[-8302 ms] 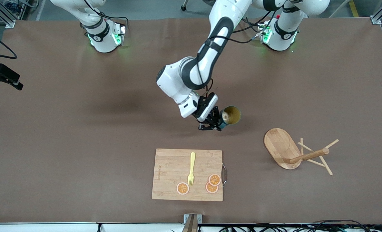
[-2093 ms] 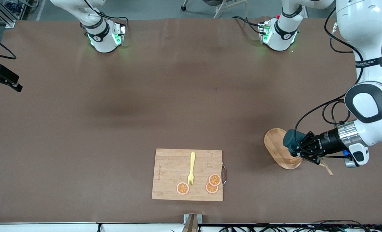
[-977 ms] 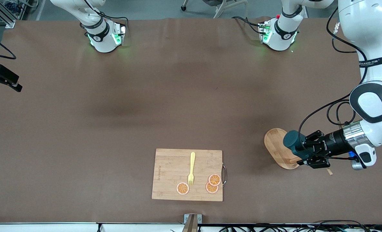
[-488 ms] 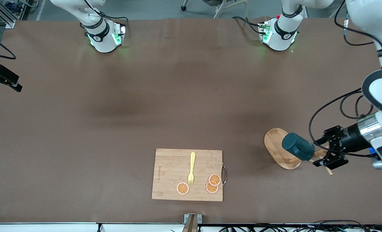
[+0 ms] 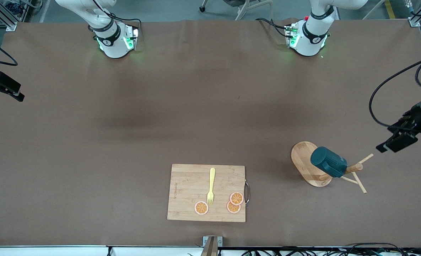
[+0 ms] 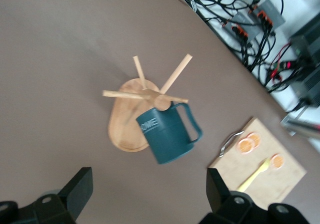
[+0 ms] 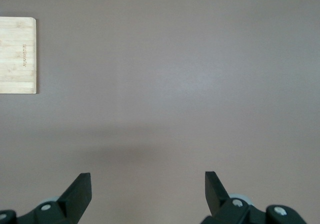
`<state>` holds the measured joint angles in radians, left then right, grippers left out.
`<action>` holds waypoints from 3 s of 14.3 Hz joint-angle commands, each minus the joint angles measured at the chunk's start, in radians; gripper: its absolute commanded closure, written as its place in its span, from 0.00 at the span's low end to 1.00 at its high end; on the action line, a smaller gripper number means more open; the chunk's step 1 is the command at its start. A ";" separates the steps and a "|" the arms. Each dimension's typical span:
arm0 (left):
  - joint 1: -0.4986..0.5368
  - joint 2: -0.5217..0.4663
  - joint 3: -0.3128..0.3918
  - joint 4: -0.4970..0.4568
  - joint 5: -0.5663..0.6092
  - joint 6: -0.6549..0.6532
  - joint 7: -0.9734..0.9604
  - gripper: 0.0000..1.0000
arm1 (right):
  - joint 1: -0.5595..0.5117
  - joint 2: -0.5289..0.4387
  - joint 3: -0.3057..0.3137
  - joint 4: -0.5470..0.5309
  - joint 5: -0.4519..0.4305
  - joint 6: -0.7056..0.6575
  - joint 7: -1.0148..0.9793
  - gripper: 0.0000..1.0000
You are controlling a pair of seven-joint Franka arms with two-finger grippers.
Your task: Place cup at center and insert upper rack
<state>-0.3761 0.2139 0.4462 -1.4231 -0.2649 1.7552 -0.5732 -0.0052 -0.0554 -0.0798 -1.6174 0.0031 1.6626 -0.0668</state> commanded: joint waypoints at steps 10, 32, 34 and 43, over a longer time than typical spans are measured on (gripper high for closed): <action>0.064 -0.197 -0.033 -0.068 0.179 -0.221 0.496 0.00 | 0.008 -0.001 0.002 0.010 -0.012 -0.001 0.004 0.00; 0.385 -0.228 -0.434 -0.062 0.181 -0.149 0.515 0.00 | 0.005 -0.003 0.002 0.007 -0.003 -0.012 0.009 0.00; 0.381 -0.225 -0.439 -0.060 0.184 -0.149 0.510 0.00 | 0.008 -0.003 0.002 0.007 -0.002 -0.012 0.010 0.00; 0.385 -0.218 -0.468 -0.077 0.210 -0.115 0.501 0.00 | 0.005 -0.003 0.000 0.004 -0.003 -0.035 0.007 0.00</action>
<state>0.0024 0.0091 -0.0088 -1.4810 -0.0718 1.6209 -0.0722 -0.0035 -0.0554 -0.0778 -1.6148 0.0032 1.6529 -0.0662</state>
